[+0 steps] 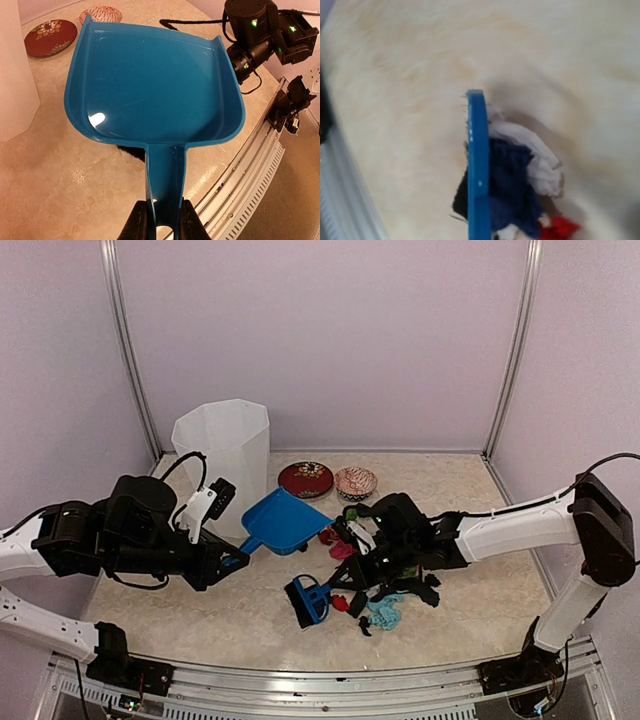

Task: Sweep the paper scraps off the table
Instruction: Sweep the paper scraps at the center of the board, then sweep the paper scraps into the dustpan.

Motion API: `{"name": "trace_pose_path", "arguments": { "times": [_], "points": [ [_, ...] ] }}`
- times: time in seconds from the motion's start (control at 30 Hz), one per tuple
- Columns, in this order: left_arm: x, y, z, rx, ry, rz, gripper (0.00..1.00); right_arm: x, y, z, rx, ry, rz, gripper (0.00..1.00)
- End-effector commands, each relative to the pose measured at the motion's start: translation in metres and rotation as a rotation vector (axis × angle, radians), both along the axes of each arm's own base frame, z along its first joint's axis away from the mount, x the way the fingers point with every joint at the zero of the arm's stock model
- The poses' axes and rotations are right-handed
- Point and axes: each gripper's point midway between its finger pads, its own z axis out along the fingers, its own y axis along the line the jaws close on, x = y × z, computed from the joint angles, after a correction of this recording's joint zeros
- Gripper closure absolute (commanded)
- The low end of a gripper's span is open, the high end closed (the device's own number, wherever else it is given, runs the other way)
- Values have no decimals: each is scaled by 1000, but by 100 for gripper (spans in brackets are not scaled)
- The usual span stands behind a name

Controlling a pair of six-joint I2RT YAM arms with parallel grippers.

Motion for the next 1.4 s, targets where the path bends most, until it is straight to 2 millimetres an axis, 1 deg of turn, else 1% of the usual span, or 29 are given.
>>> {"name": "trace_pose_path", "arguments": {
  "times": [0.0, 0.1, 0.2, 0.3, 0.47, 0.63, 0.77, 0.97, 1.13, 1.23, 1.3, 1.37],
  "points": [
    [-11, 2, -19, -21, 70, -9, 100, 22, -43, 4, -66, -63, -107, 100],
    [-15, 1, -32, -18, 106, -8, 100, 27, -56, 15, -66, -93, -138, 100],
    [-21, 2, -47, -8, 153, -2, 100, 29, -61, 26, -64, -122, -147, 100],
    [-29, 5, -70, 24, 222, 19, 100, 30, -62, 42, -36, -151, -153, 100],
    [-46, 5, -94, 62, 295, 17, 100, 30, -60, 72, 25, -202, -141, 100],
    [-58, 2, -111, 113, 327, -11, 100, 31, -58, 97, 60, -248, -129, 100],
    [-66, 1, -125, 176, 338, -42, 100, 35, -62, 111, 45, -294, -140, 100],
    [-76, 1, -140, 245, 368, -79, 100, 48, -89, 123, -72, -415, -211, 100],
    [-76, -7, -150, 292, 366, -103, 100, 59, -124, 134, -206, -511, -311, 100],
    [-81, -15, -158, 323, 368, -148, 100, 64, -152, 132, -334, -533, -387, 100],
    [-85, -21, -160, 335, 357, -181, 100, 67, -174, 124, -442, -526, -453, 100],
    [-88, -26, -160, 340, 349, -209, 100, 68, -188, 118, -515, -513, -499, 100]
  ]
}}
